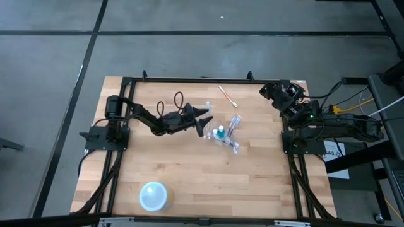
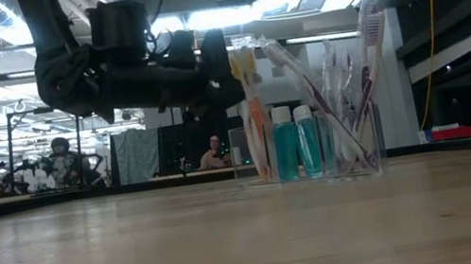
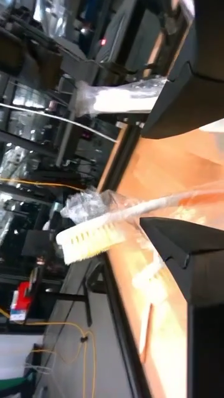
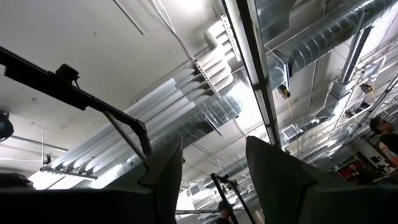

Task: Pick & Place toothbrushing station
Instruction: Put the orange toothbrush into the transparent organizer

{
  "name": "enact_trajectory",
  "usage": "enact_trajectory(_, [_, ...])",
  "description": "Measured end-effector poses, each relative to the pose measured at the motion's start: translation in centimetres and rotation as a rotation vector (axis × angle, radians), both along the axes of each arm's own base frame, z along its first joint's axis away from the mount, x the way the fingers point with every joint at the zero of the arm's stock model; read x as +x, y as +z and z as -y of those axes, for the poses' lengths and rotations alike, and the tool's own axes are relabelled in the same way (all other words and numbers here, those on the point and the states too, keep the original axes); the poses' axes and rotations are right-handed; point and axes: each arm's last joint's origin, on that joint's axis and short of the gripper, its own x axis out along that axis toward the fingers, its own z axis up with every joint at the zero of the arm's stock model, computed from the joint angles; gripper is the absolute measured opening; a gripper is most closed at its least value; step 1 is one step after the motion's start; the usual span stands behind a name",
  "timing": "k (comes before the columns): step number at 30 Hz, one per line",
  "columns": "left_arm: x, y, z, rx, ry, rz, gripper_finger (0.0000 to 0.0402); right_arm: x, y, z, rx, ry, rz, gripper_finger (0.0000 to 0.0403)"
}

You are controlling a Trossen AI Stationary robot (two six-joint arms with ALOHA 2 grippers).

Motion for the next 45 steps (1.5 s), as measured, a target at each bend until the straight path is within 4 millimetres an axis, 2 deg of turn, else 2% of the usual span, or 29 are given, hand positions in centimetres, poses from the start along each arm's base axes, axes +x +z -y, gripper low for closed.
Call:
enact_trajectory(7, [0.1,-0.2,0.7,-0.004,-0.023,-0.021,0.0214,-0.1,0.0,0.2,-0.001,-0.003,-0.002,0.0177])
enact_trajectory(11, [-0.2,1.8,0.7,0.041,0.015,0.058,0.0216,-0.1,0.0,0.4,-0.005,0.000,-0.005,0.0177])
enact_trajectory(13, [-0.3,2.4,0.7,0.069,0.040,0.043,0.0217,-0.1,0.0,0.4,-0.001,0.004,-0.006,0.0177])
enact_trajectory(17, [-0.4,2.2,0.4,0.057,0.021,-0.025,0.0216,-0.1,0.0,0.5,-0.005,0.004,-0.007,0.0177])
enact_trajectory(22, [-0.4,2.2,1.0,0.014,-0.045,-0.011,0.0216,-0.1,0.0,0.5,-0.010,0.002,-0.008,0.0178])
enact_trajectory(24, [-0.4,3.1,1.4,0.010,-0.063,0.034,0.0213,-0.1,0.0,0.5,-0.012,0.000,-0.008,0.0178])
enact_trajectory(29, [-1.5,6.7,1.9,0.070,0.009,0.122,0.0205,0.2,-0.3,0.7,-0.006,-0.005,-0.057,0.0178])
enact_trajectory(33, [-3.4,11.0,1.8,0.151,0.075,0.193,0.0203,1.3,-2.2,2.1,0.083,-0.065,-0.338,0.0178])
enact_trajectory(35, [-4.5,12.6,1.9,0.191,0.090,0.170,0.0204,1.6,-3.6,2.9,0.128,-0.110,-0.523,0.0178])
enact_trajectory(37, [-5.8,14.1,1.9,0.206,0.106,0.146,0.0206,2.0,-4.2,3.6,0.143,-0.127,-0.702,0.0178])
enact_trajectory(41, [-8.9,17.0,2.0,0.209,0.139,0.148,0.0204,2.8,-3.3,4.5,0.145,-0.170,-1.104,0.0178])
enact_trajectory(45, [-11.0,20.3,2.3,0.218,0.155,0.136,0.0197,2.9,-1.6,5.7,0.128,-0.356,-1.481,0.0172])
